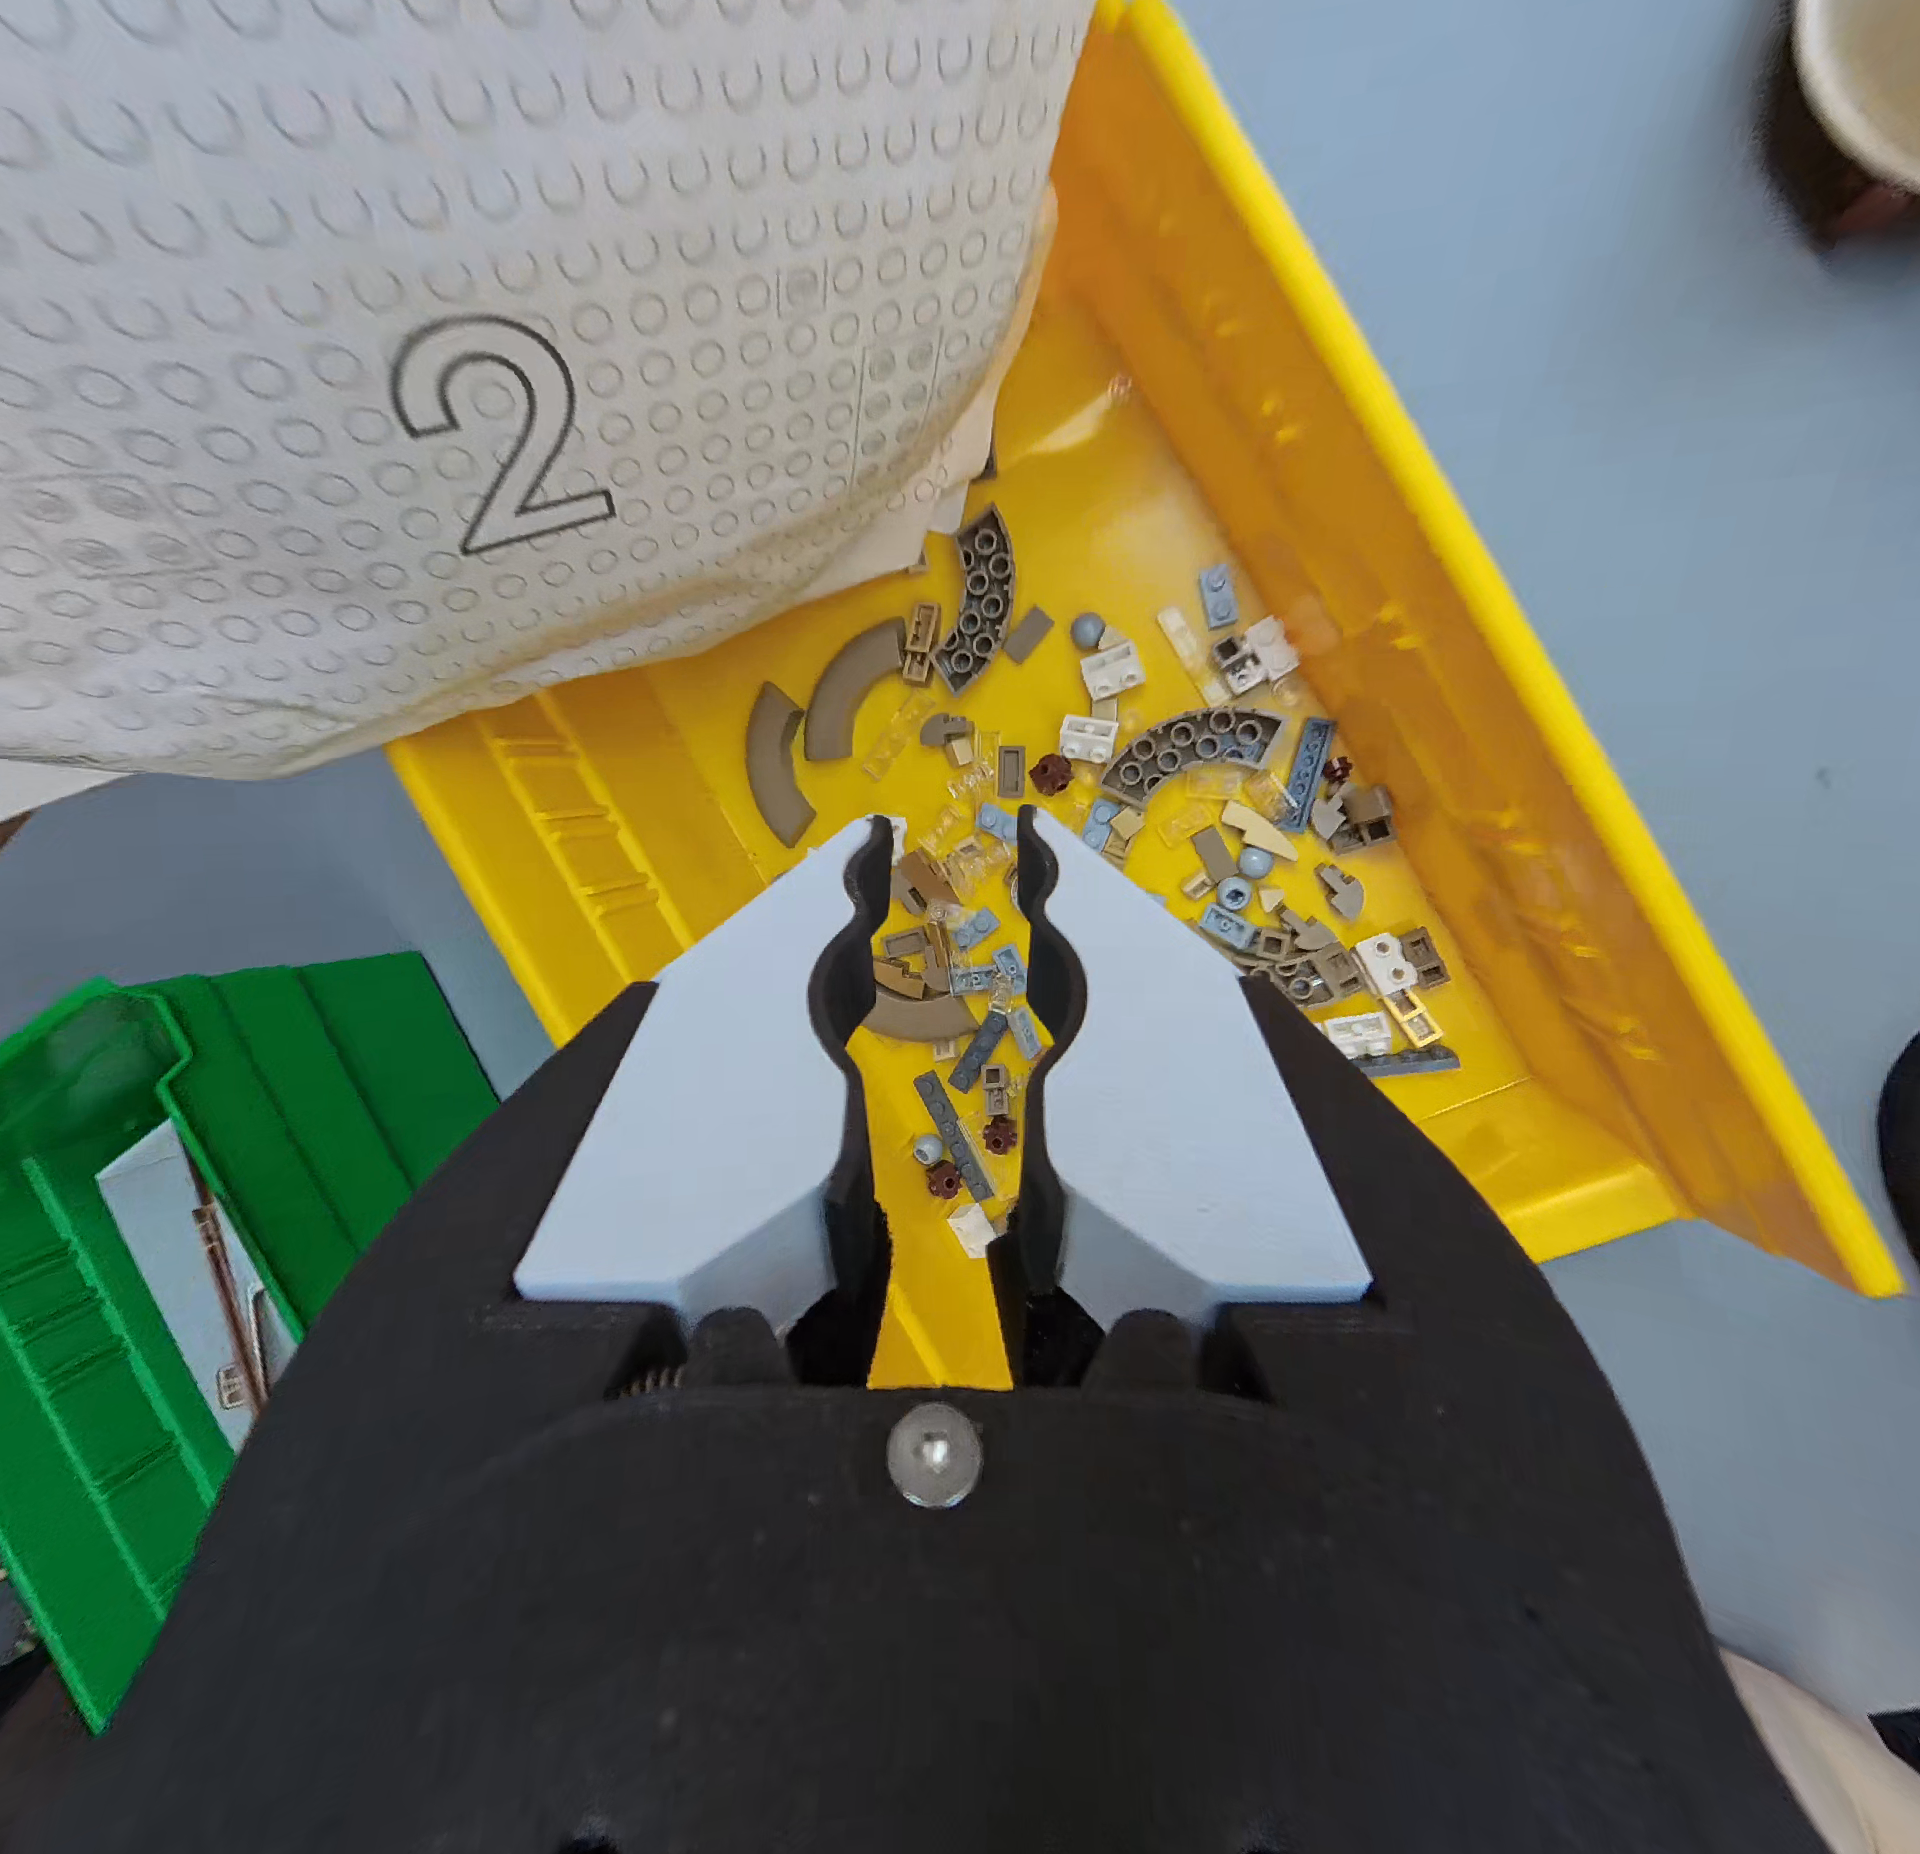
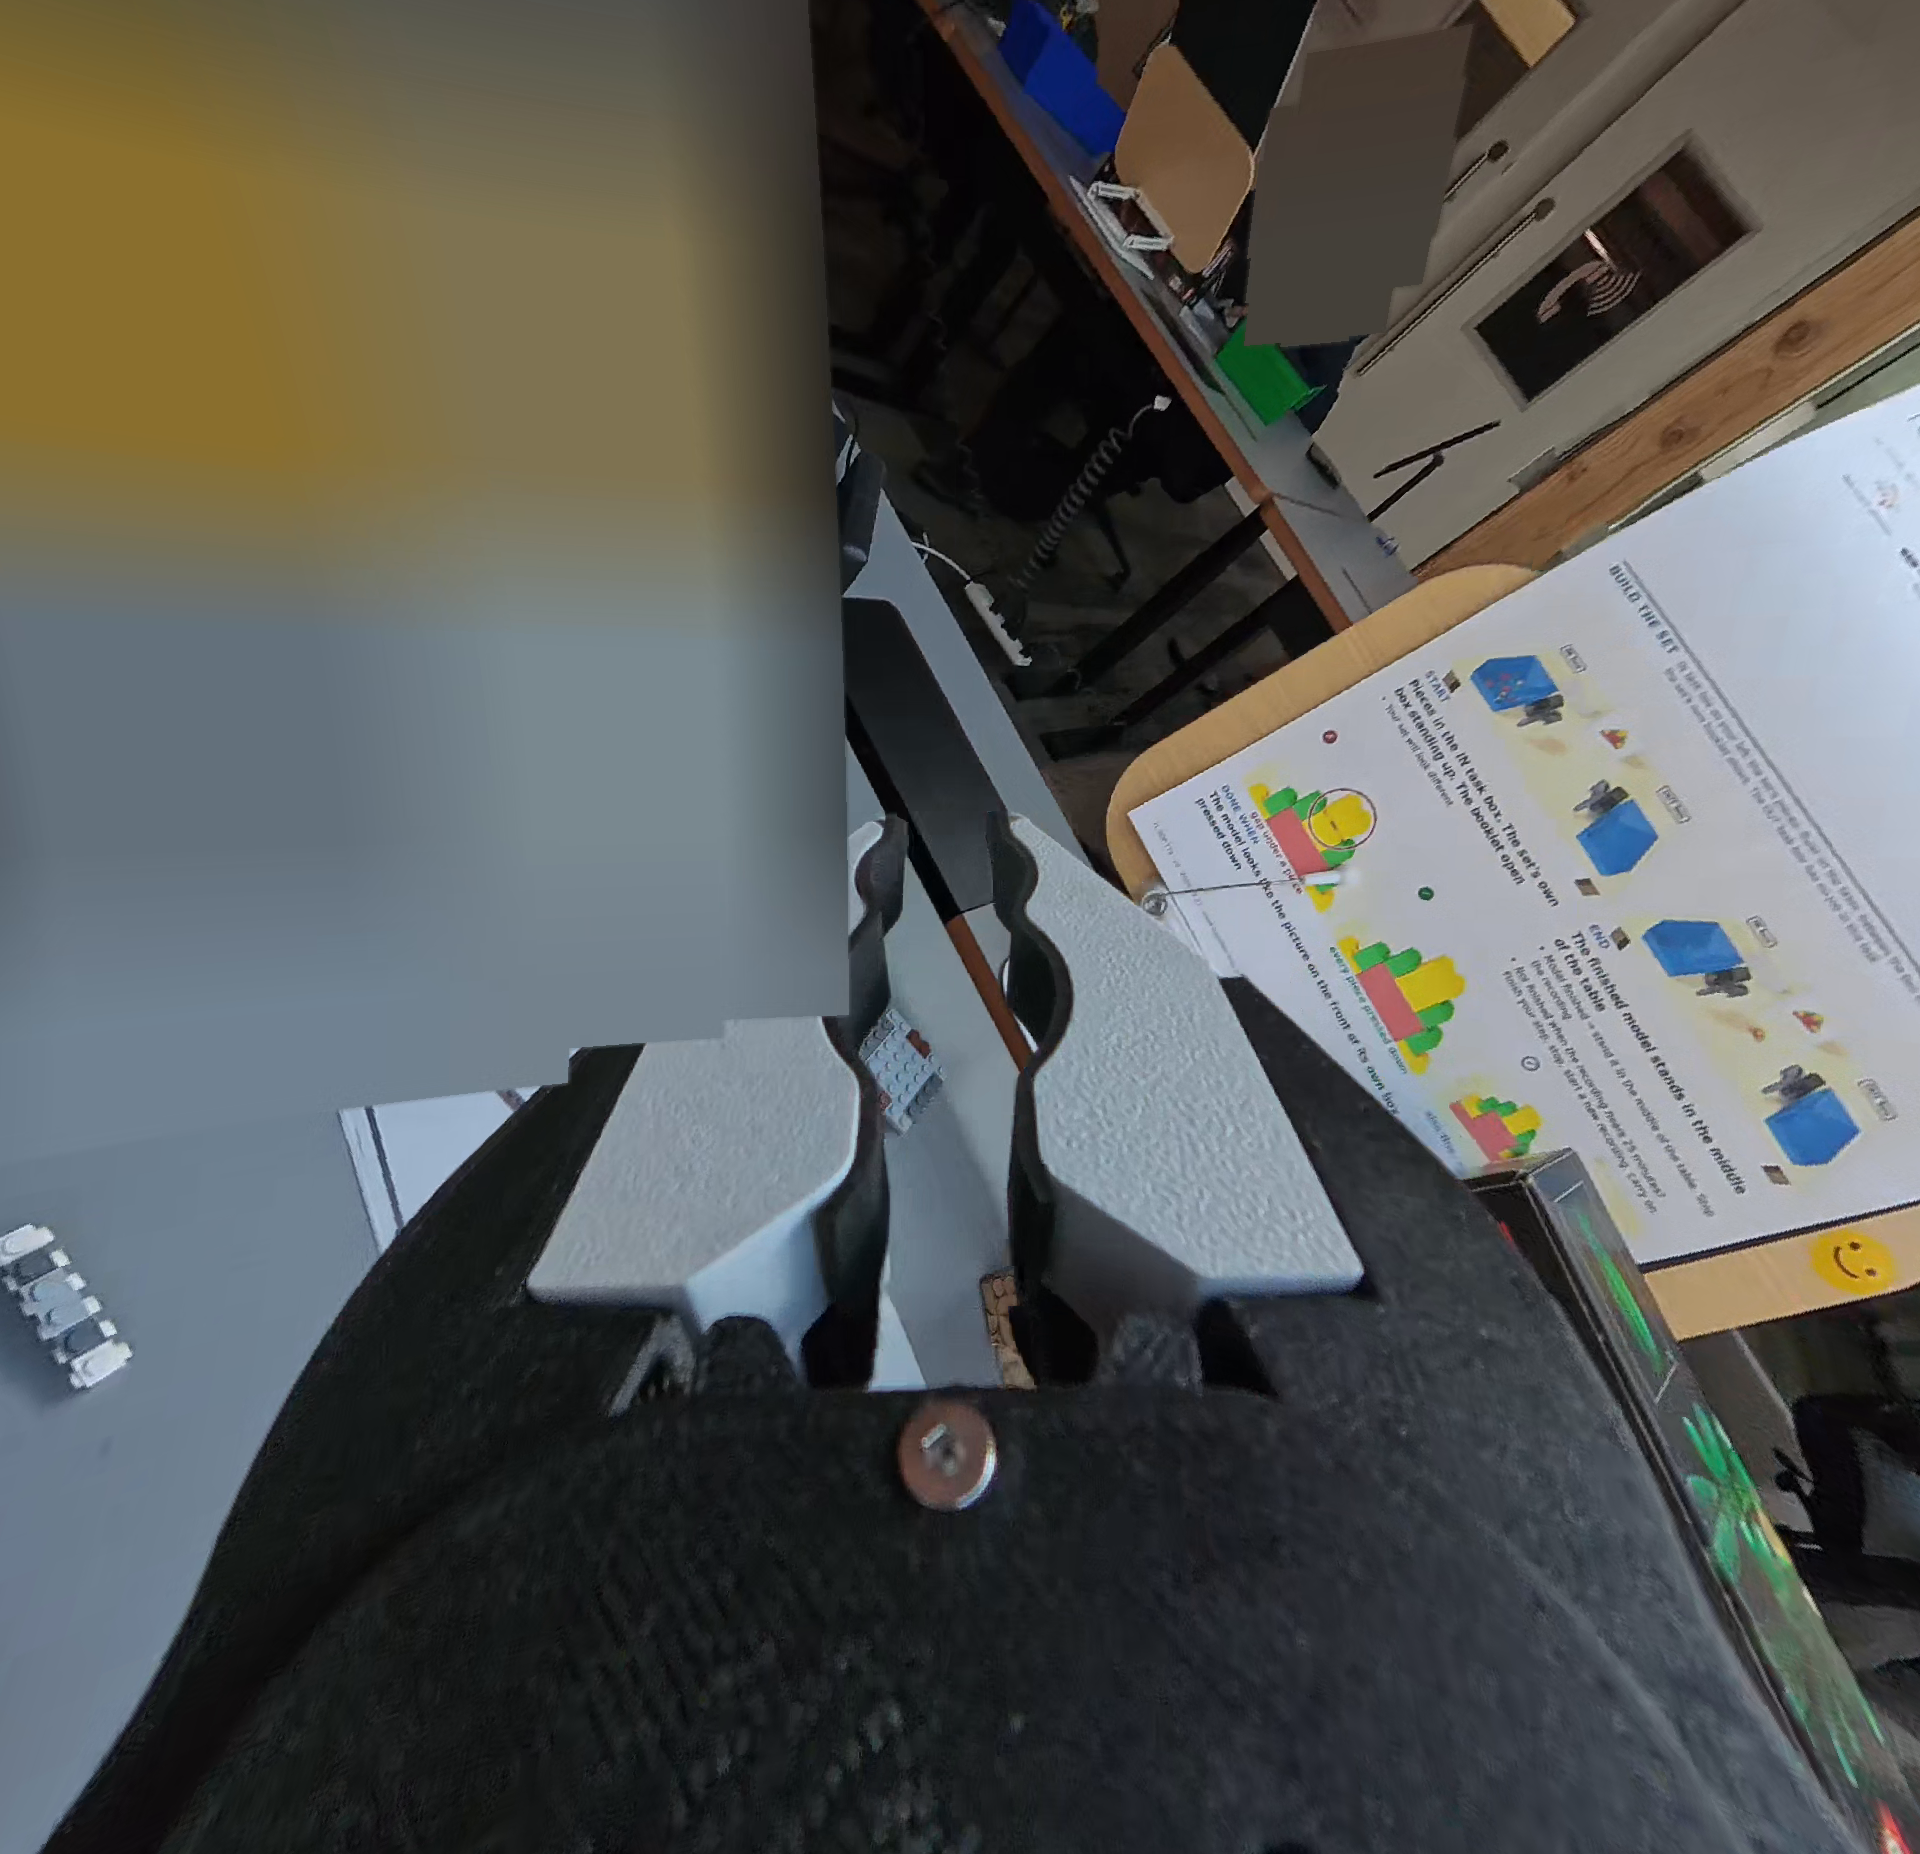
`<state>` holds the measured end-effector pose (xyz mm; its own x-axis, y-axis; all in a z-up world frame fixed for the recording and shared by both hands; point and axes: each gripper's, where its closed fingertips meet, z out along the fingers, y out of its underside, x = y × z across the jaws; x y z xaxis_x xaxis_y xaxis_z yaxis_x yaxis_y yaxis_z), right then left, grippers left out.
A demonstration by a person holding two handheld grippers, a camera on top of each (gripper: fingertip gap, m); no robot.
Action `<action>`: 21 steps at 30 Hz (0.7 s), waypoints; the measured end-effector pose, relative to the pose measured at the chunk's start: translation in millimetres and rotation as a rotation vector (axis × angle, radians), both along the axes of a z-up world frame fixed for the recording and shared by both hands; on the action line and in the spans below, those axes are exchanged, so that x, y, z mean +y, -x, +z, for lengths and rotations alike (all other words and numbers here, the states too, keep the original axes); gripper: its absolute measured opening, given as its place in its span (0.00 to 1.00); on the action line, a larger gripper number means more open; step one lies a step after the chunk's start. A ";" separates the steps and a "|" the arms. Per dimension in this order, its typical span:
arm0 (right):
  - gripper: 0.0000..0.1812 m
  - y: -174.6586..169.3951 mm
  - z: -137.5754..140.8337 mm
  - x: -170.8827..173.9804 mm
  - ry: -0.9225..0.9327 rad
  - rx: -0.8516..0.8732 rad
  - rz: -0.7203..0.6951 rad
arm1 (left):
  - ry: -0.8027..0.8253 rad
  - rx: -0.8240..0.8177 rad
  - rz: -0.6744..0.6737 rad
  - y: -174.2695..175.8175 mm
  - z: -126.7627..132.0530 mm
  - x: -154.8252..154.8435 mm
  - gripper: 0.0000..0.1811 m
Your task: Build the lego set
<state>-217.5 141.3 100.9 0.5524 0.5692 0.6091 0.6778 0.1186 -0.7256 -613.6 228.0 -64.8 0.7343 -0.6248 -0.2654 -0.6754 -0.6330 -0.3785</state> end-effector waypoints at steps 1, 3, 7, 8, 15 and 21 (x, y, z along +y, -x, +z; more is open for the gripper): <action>0.09 -3.9 -3.2 -1.3 0.029 0.014 -0.002 | -0.037 -0.019 -0.004 -6.7 11.6 -1.7 0.13; 0.10 -11.3 -9.3 -7.4 0.079 0.037 0.001 | -0.109 -0.055 -0.034 -25.1 34.5 -8.7 0.16; 0.12 -30.7 -18.6 -19.1 0.123 0.096 0.002 | -0.219 -0.273 -0.216 -106.1 69.9 -46.3 0.26; 0.13 -35.3 -26.4 -20.4 0.152 0.092 0.017 | -0.231 -0.366 -0.285 -134.0 74.8 -62.3 0.30; 0.31 -92.1 -154.4 -61.8 0.365 0.005 -0.058 | -0.088 -0.680 -0.466 -266.9 43.6 -139.7 0.26; 0.26 -84.1 -223.3 -90.8 0.237 -0.091 -0.046 | 0.153 -0.793 -0.434 -319.9 17.3 -177.2 0.21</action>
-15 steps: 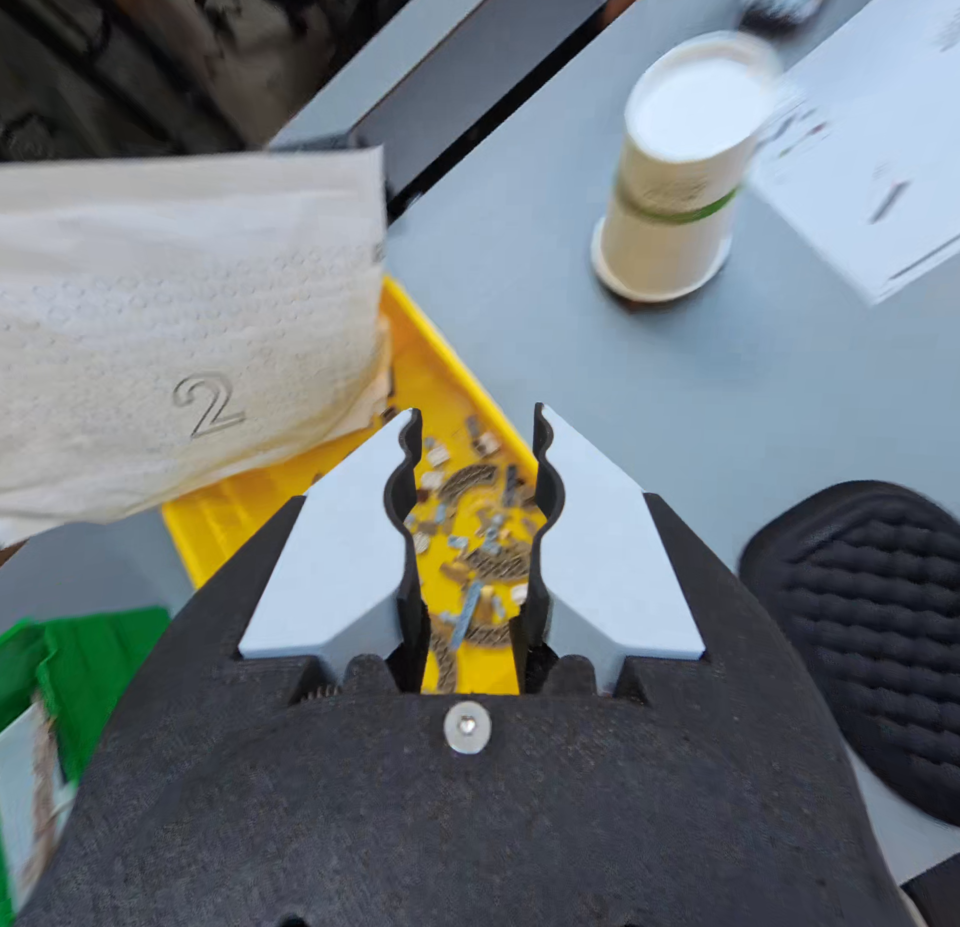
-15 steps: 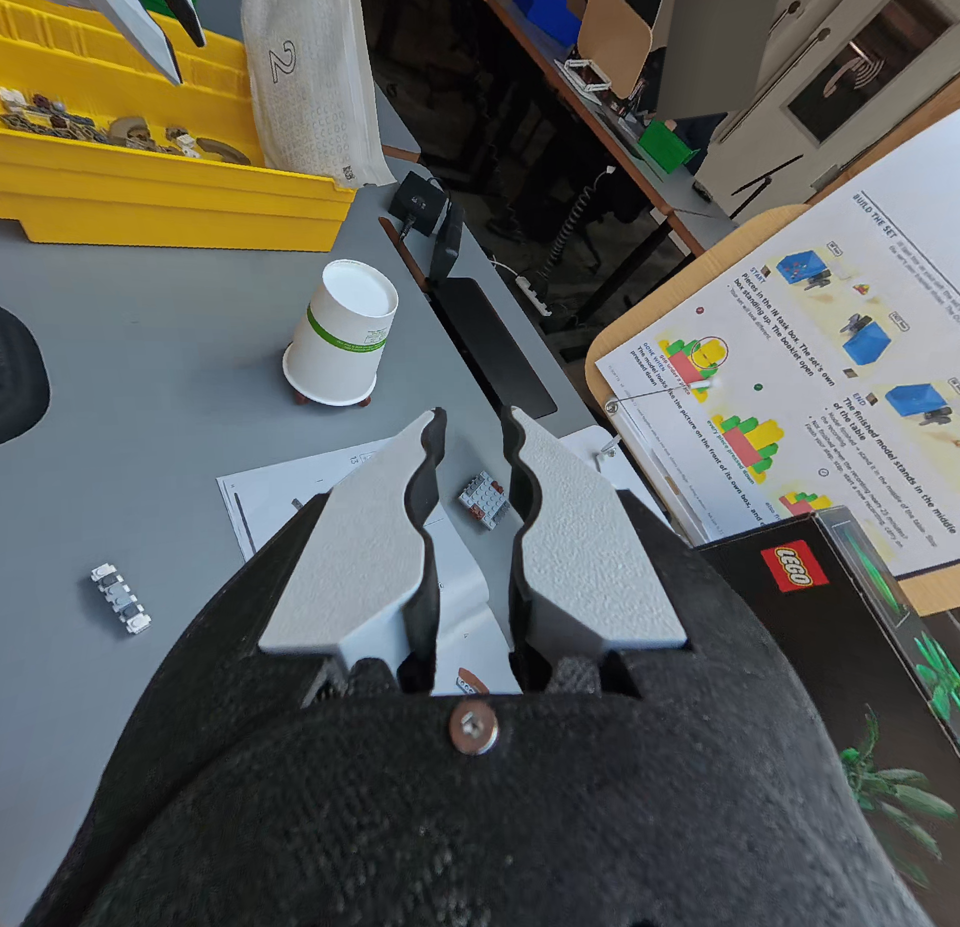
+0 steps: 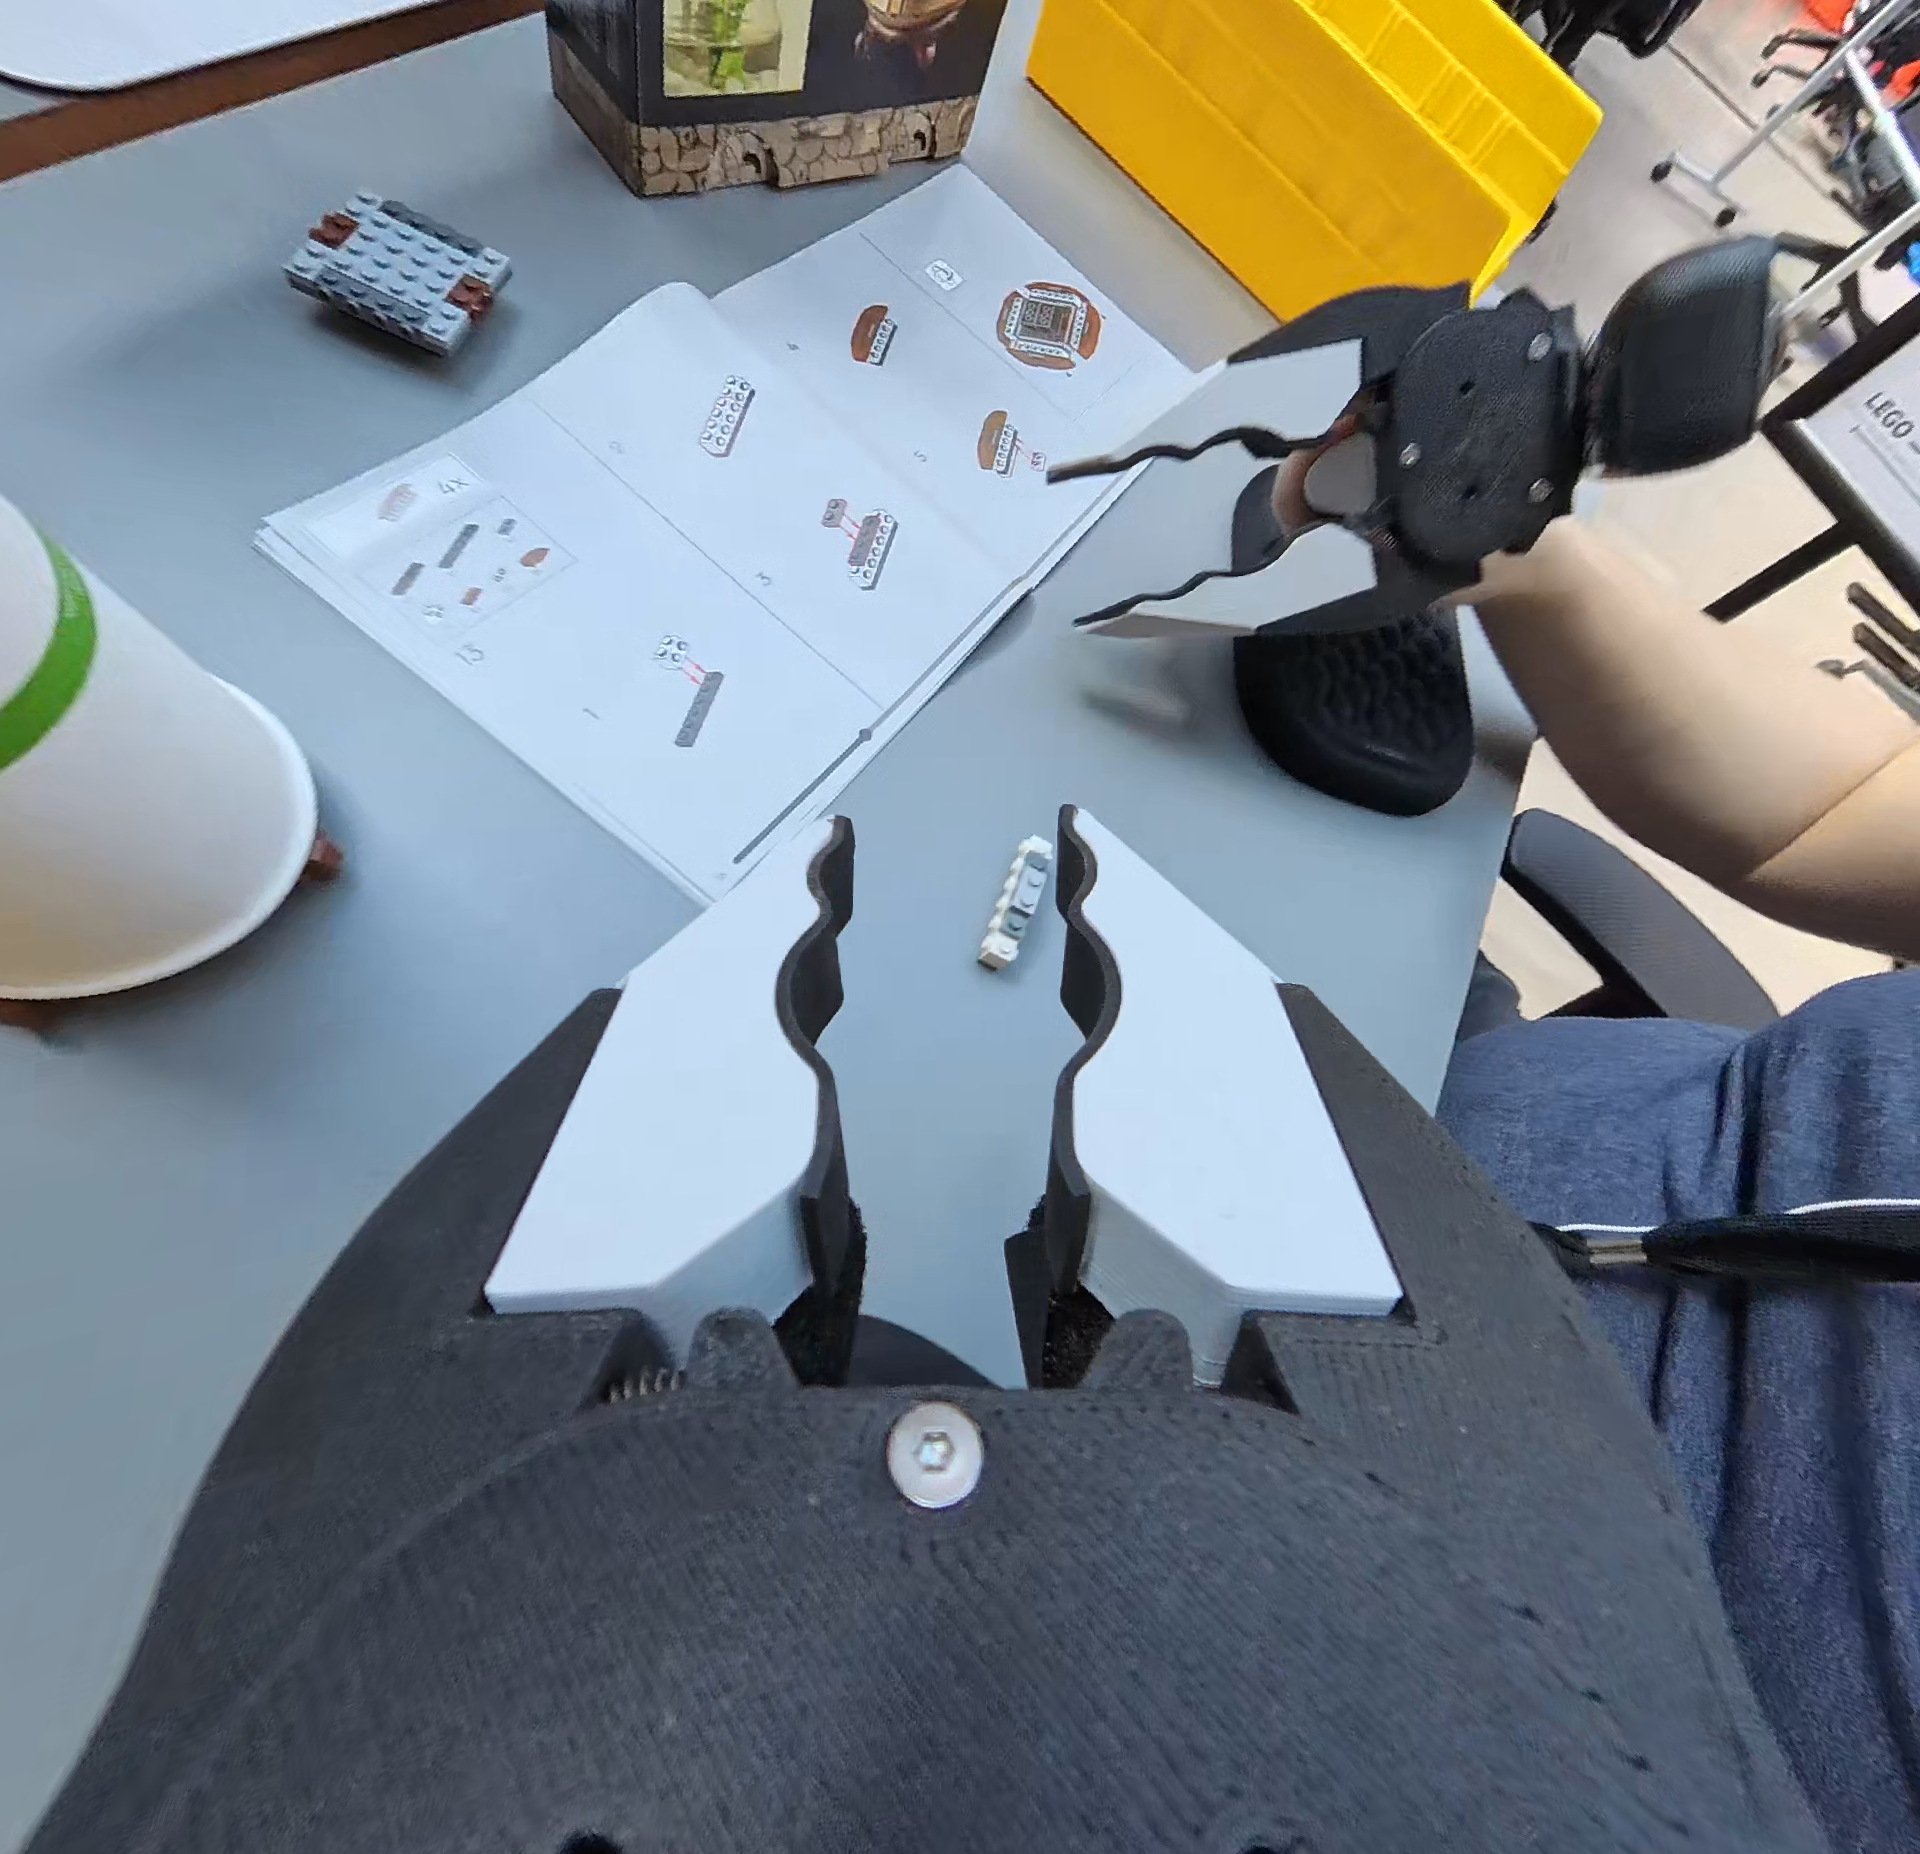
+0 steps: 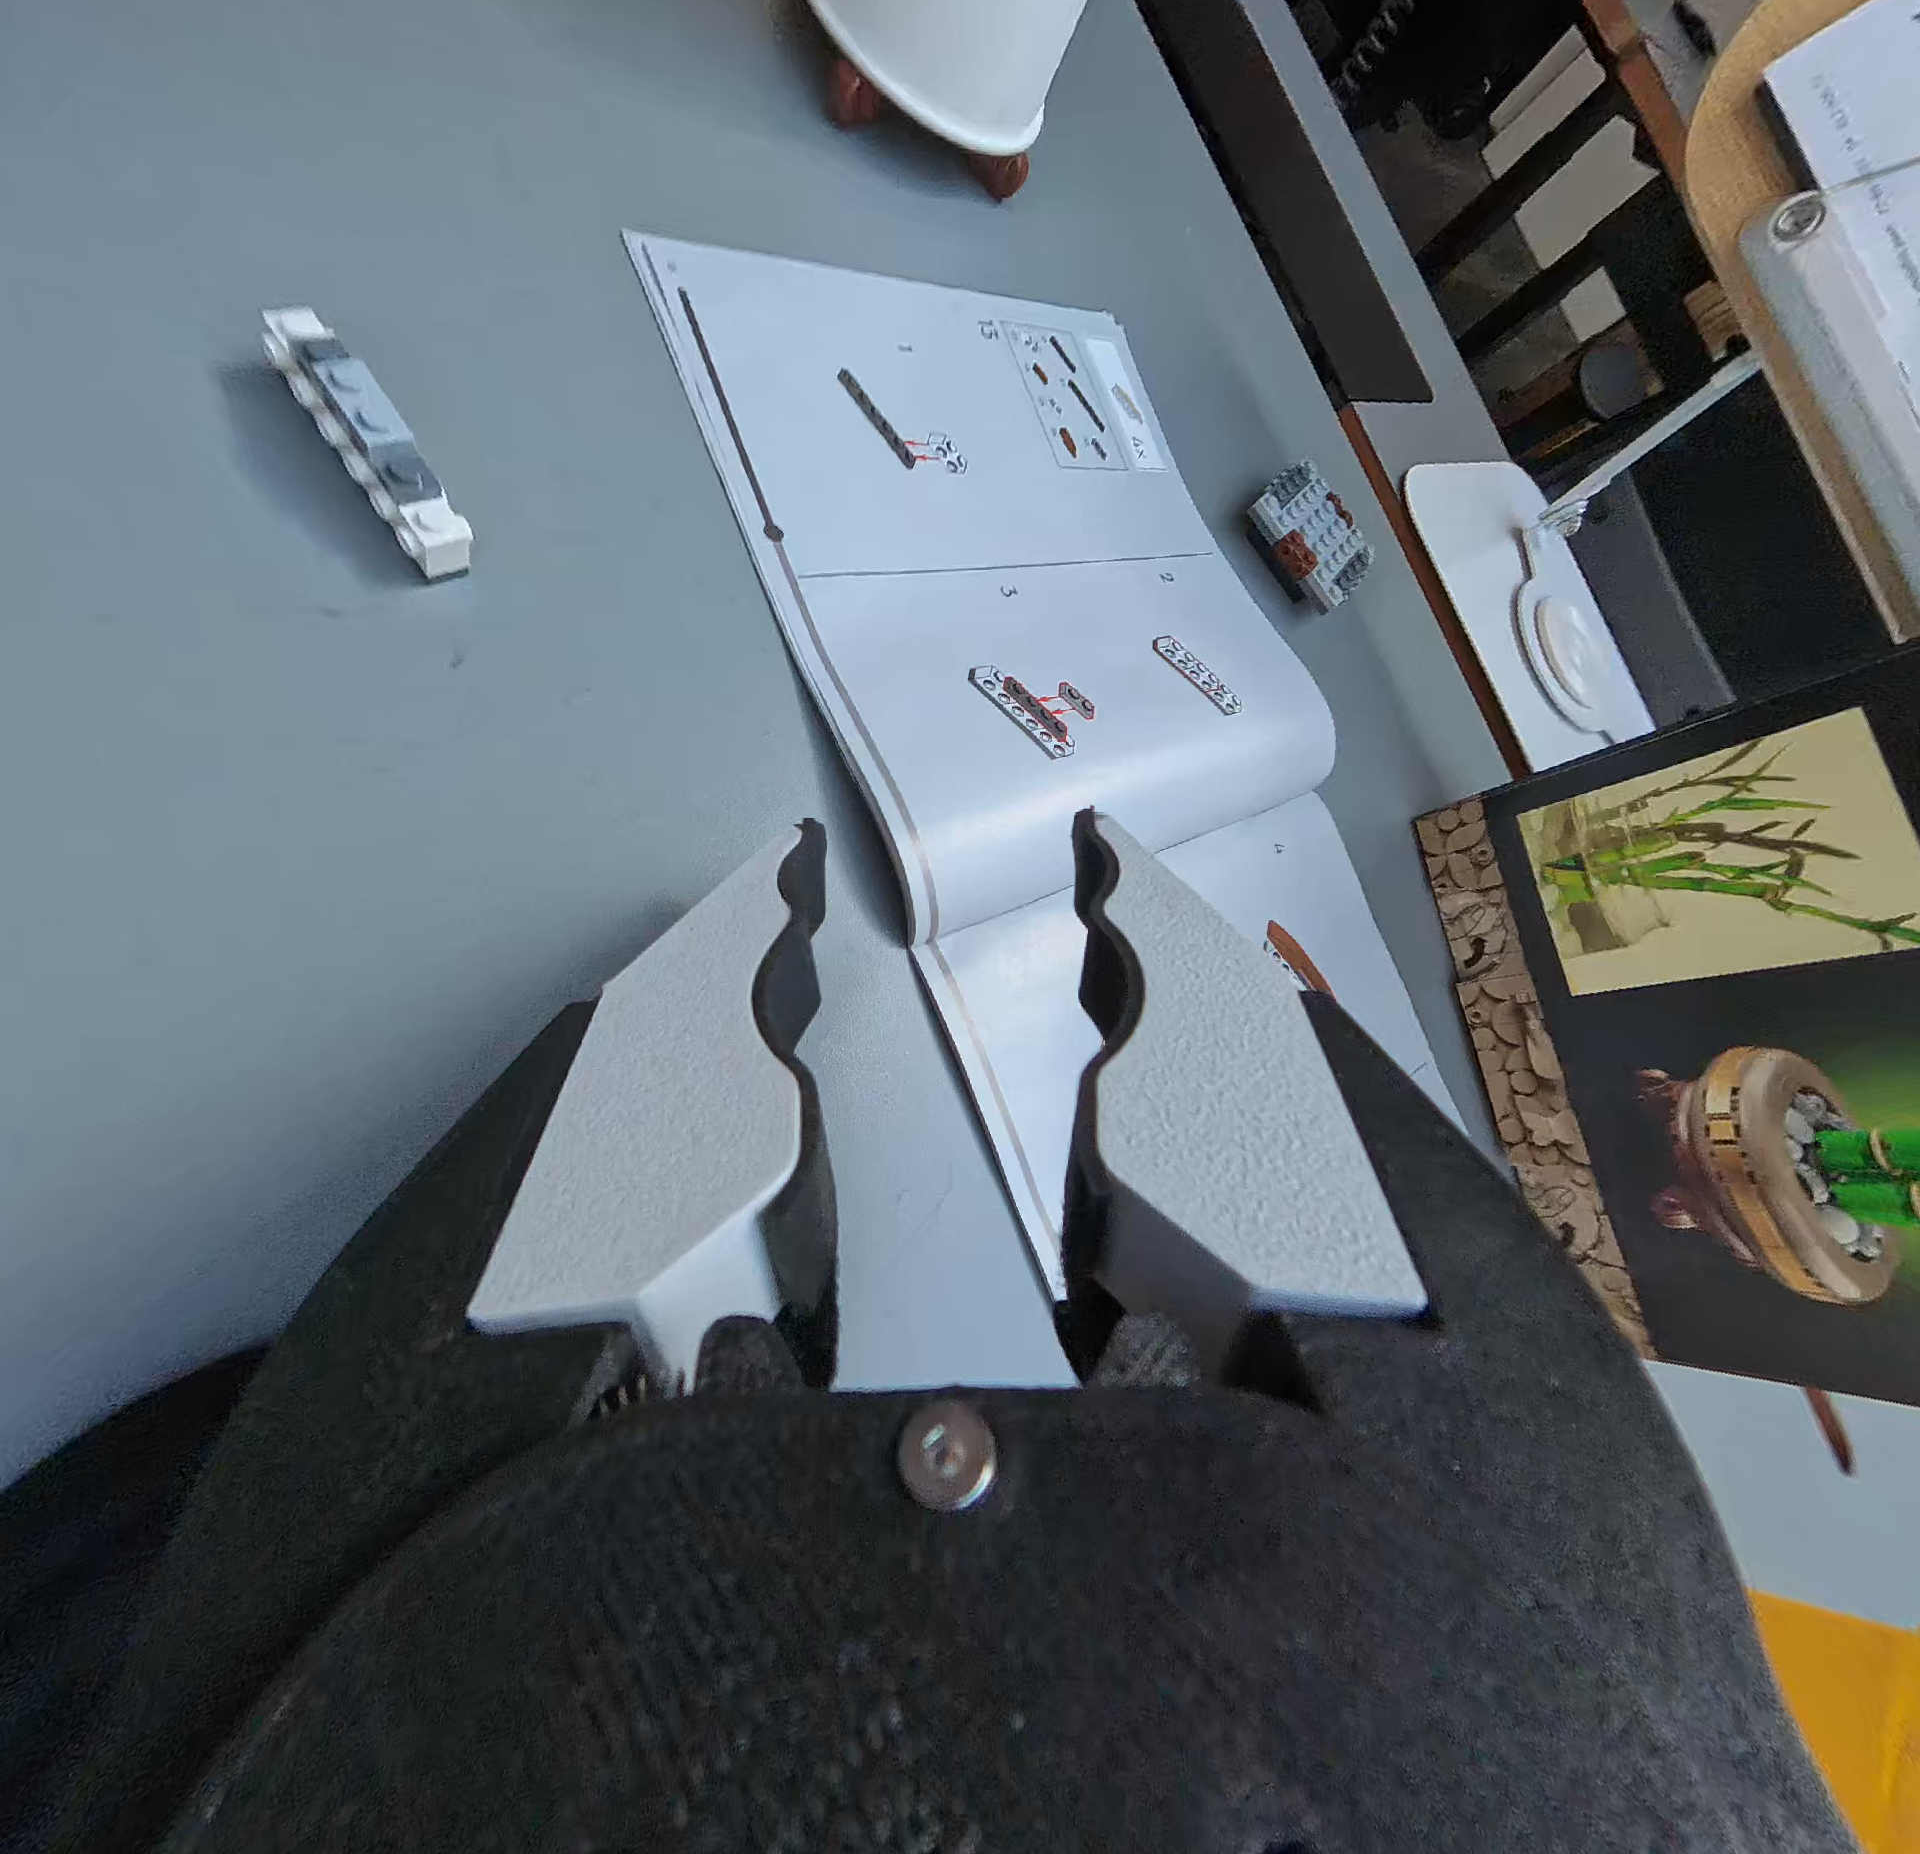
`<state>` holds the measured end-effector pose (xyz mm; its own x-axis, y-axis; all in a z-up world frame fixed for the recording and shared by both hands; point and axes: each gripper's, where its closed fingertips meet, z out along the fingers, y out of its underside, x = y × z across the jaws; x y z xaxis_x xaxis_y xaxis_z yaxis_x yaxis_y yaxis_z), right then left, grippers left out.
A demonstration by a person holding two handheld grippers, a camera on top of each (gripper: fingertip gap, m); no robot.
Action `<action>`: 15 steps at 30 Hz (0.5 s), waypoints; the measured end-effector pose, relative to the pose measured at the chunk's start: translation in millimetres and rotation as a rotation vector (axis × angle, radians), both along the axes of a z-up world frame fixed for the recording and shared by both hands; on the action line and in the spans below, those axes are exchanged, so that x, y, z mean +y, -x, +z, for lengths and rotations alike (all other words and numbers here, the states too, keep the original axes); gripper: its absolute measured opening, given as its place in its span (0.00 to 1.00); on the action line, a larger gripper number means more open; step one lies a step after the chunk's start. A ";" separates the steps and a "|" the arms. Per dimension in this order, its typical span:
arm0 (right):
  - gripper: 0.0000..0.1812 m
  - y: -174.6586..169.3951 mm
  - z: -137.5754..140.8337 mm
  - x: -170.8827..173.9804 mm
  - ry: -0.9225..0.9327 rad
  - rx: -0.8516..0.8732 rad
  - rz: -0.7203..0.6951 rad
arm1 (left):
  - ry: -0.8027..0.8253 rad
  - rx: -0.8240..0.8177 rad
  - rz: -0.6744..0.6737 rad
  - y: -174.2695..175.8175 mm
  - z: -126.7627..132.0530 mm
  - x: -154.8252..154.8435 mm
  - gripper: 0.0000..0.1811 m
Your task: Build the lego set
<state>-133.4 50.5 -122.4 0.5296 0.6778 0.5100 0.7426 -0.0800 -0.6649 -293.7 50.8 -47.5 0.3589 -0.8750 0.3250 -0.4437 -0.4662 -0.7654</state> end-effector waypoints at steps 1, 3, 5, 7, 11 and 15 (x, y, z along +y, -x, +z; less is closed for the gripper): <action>0.25 0.3 -6.1 0.8 -0.031 -0.056 0.008 | 0.023 -0.017 0.003 -4.3 1.4 -3.5 0.20; 0.23 -0.6 -16.1 3.5 -0.093 -0.188 0.030 | 0.072 -0.062 -0.003 -11.1 8.2 -12.8 0.18; 0.19 2.7 -24.4 4.6 -0.142 -0.297 0.080 | 0.108 -0.095 -0.005 -12.4 14.7 -20.8 0.18; 0.15 5.9 -25.8 11.0 -0.205 -0.367 0.105 | 0.116 -0.107 0.017 -8.5 16.9 -22.6 0.17; 0.04 4.4 -32.8 28.7 -0.262 -0.500 0.081 | 0.158 -0.133 0.060 -1.4 10.4 -20.7 0.18; 0.00 5.7 -4.2 27.3 -0.344 -0.387 0.025 | 0.263 -0.180 0.110 0.8 -8.4 -15.9 0.22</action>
